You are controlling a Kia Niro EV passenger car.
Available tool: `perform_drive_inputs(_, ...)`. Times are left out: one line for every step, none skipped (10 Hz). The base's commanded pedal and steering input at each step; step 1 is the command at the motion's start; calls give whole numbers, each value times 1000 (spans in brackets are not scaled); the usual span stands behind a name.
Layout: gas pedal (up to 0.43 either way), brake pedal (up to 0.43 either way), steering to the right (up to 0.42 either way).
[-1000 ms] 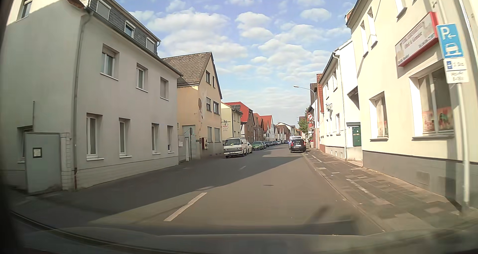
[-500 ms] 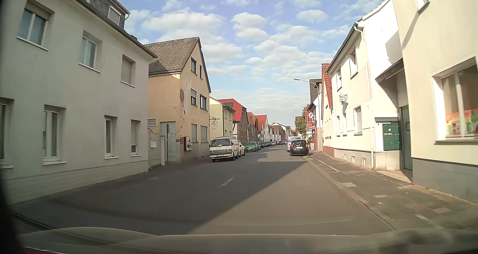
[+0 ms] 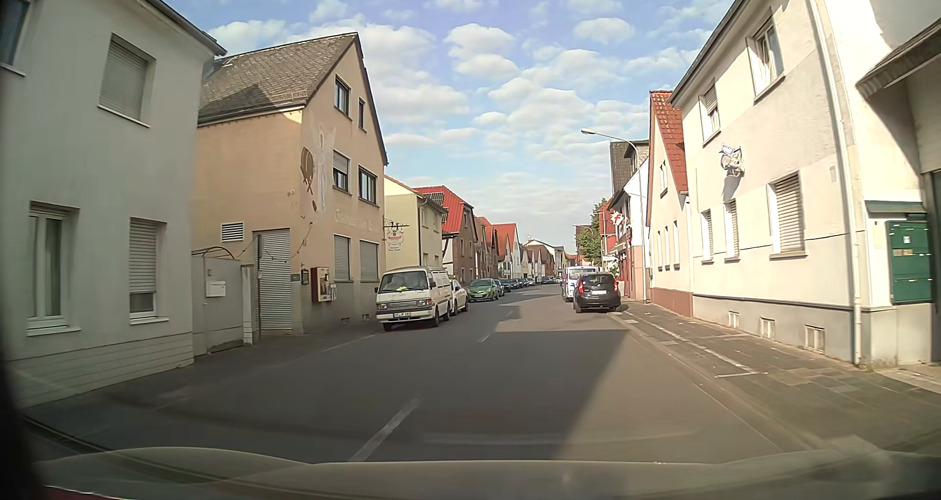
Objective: Follow the waypoints while adhering to traffic rules and regulations
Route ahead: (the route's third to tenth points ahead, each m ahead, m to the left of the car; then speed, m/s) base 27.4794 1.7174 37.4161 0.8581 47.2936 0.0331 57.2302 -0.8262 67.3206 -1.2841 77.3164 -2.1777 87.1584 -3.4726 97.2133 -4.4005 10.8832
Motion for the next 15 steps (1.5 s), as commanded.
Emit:
perform_drive_inputs(157,18,13)
perform_drive_inputs(150,12,14)
perform_drive_inputs(150,18,15)
perform_drive_inputs(138,18,16)
perform_drive_inputs(138,18,16)
perform_drive_inputs(130,18,17)
perform_drive_inputs(130,18,16)
perform_drive_inputs(118,18,14)
perform_drive_inputs(118,12,11)
perform_drive_inputs(110,18,11)
perform_drive_inputs(98,18,11)
perform_drive_inputs(87,18,11)
perform_drive_inputs(67,18,11)
perform_drive_inputs(67,18,11)
perform_drive_inputs(59,18,11)
